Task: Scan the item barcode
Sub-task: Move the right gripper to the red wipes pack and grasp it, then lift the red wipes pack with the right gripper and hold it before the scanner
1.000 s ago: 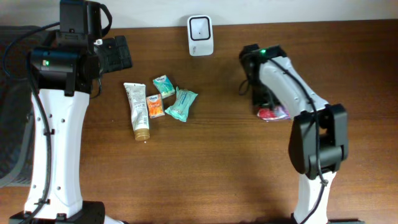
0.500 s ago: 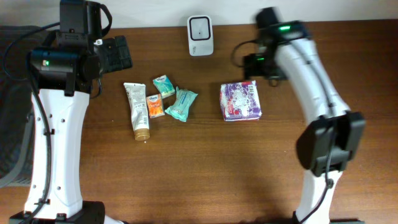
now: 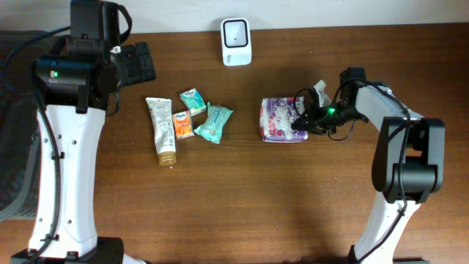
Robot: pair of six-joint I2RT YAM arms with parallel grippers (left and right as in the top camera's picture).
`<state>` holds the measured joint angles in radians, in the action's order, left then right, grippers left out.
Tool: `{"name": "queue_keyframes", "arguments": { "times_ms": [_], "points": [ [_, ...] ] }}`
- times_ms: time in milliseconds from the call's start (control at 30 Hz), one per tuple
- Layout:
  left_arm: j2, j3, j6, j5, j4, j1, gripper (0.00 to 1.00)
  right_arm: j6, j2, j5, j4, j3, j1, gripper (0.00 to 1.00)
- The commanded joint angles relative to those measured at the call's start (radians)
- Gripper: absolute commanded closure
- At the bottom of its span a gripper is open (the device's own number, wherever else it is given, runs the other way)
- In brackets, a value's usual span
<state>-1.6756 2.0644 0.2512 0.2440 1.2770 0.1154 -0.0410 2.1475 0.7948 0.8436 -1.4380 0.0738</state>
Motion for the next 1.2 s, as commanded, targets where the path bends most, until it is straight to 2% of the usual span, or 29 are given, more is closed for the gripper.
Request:
{"name": "queue_keyframes", "arguments": {
  "times_ms": [0, 33, 100, 200, 267, 333, 433, 467, 500, 533, 567, 600, 700, 833, 867, 933, 1067, 1167],
  "points": [
    [0.006, 0.001, 0.006, 0.007, 0.001, -0.007, 0.01, 0.059, -0.021, -0.034, 0.074, -0.079, -0.015, 0.96],
    [0.006, 0.001, 0.006, 0.007, 0.001, -0.007, 0.01, 0.089, -0.037, -0.131, 0.119, -0.130, -0.020, 0.96],
    [0.006, 0.001, 0.006, 0.007, 0.001, -0.007, 0.01, 0.169, -0.089, -0.491, 0.276, -0.303, -0.080, 0.96],
    [0.006, 0.001, 0.006, 0.007, 0.001, -0.007, 0.01, 0.292, -0.099, -0.917, 0.422, -0.460, -0.181, 0.96],
    [0.006, 0.000, 0.006, 0.007, 0.001, -0.007, 0.01, 0.438, -0.092, -1.253, 0.469, -0.457, -0.278, 0.96],
    [0.006, 0.000, 0.006, 0.007, 0.001, -0.007, 0.01, 0.451, -0.069, -1.335, 0.460, -0.417, -0.335, 0.96],
    [0.006, 0.000, 0.006, 0.007, 0.001, -0.007, 0.01, 0.450, -0.011, -1.249, 0.427, -0.375, -0.399, 0.96],
    [0.006, 0.000, 0.006, 0.007, 0.001, -0.007, 0.01, 0.450, -0.006, -1.199, 0.415, -0.375, -0.420, 0.91],
    [0.006, 0.000, 0.006, 0.007, 0.001, -0.007, 0.01, 0.448, -0.006, -1.135, 0.394, -0.376, -0.446, 0.77],
    [0.006, 0.001, 0.006, 0.007, 0.001, -0.007, 0.01, 0.439, -0.006, -1.051, 0.369, -0.385, -0.475, 0.68],
    [0.006, 0.001, 0.006, 0.007, 0.001, -0.007, 0.01, 0.438, -0.006, -0.960, 0.340, -0.394, -0.501, 0.64],
    [0.006, 0.000, 0.006, 0.007, 0.001, -0.007, 0.01, 0.438, -0.006, -0.881, 0.314, -0.411, -0.527, 0.57],
    [0.006, 0.001, 0.006, 0.007, 0.001, -0.007, 0.01, 0.428, -0.007, -0.854, 0.328, -0.515, -0.556, 0.28],
    [0.006, 0.001, 0.006, 0.007, 0.001, -0.007, 0.01, 0.400, -0.008, -0.850, 0.436, -0.631, -0.416, 0.18],
    [0.006, 0.000, 0.006, 0.007, 0.001, -0.007, 0.01, 0.350, -0.007, -0.819, 0.448, -0.630, -0.367, 0.17],
    [0.006, 0.001, 0.006, 0.007, 0.001, -0.007, 0.01, 0.187, 0.001, -0.655, 0.472, -0.614, -0.255, 0.18],
    [0.006, 0.001, 0.006, 0.007, 0.001, -0.007, 0.01, -0.030, 0.008, -0.309, 0.436, -0.477, -0.097, 0.18],
    [0.006, 0.000, 0.006, 0.007, 0.001, -0.007, 0.01, -0.040, 0.008, -0.195, 0.336, -0.354, -0.073, 0.18]
  ]
}}
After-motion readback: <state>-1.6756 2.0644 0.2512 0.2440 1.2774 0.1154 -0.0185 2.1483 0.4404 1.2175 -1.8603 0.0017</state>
